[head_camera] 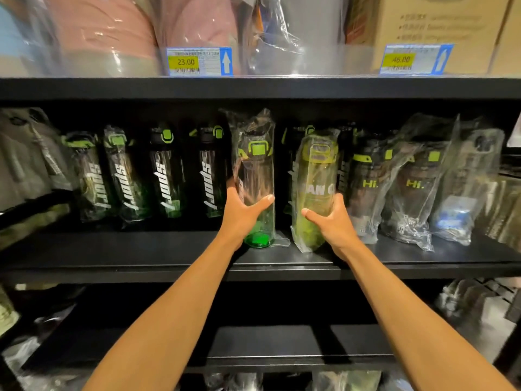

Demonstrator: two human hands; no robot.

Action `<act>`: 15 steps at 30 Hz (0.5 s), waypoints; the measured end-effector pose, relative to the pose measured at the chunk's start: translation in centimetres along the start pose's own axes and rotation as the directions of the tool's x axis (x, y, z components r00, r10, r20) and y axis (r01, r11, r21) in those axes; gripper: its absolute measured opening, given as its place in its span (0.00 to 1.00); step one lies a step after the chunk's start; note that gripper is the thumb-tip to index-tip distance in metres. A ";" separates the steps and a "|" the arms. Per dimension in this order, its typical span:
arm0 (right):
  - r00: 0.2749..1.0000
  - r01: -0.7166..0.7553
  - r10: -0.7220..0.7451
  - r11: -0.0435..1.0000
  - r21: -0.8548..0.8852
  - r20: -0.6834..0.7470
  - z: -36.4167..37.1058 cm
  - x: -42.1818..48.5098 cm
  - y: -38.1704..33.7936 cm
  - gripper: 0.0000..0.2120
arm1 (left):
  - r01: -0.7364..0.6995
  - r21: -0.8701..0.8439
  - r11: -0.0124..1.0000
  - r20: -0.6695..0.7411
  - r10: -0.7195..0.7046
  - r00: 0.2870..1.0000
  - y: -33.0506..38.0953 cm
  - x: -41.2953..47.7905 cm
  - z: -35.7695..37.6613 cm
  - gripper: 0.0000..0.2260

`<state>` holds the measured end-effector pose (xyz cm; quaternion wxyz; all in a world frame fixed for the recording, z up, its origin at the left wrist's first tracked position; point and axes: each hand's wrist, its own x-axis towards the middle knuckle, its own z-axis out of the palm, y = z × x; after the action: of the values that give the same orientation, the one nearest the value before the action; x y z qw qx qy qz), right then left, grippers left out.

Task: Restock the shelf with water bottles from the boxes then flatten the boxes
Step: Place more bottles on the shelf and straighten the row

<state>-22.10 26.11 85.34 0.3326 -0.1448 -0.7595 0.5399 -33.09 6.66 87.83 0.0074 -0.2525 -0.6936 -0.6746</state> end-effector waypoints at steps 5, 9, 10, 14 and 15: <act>0.997 -0.073 0.074 0.996 -0.057 0.028 -0.1 0.8 -0.4 0.25 | 0.036 0.043 0.998 0.048 -0.038 0.998 0.2 0.2 0.2 0.18; 0.997 -0.072 0.076 0.991 -0.115 0.034 -0.8 1.2 -0.1 0.24 | 0.059 0.091 0.994 0.141 -0.072 0.987 -0.5 0.4 -0.8 0.23; 0.996 -0.073 0.080 0.988 -0.135 0.045 -1.1 1.2 -0.1 0.26 | 0.075 0.090 0.993 0.170 -0.090 0.981 -0.9 0.5 -1.2 0.27; 0.989 -0.064 0.085 0.983 -0.169 0.120 -1.6 0.9 -0.2 0.30 | 0.081 0.128 0.988 0.216 -0.108 0.970 -1.8 0.6 -2.0 0.30; 0.987 -0.068 0.094 0.980 -0.186 0.133 -1.6 0.8 -0.1 0.29 | 0.085 0.146 0.986 0.224 -0.117 0.967 -1.7 0.5 -2.0 0.28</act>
<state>-21.63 27.70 86.04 0.2412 -0.1669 -0.8206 0.4906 -34.82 5.05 86.59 -0.0912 -0.2928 -0.7456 -0.5916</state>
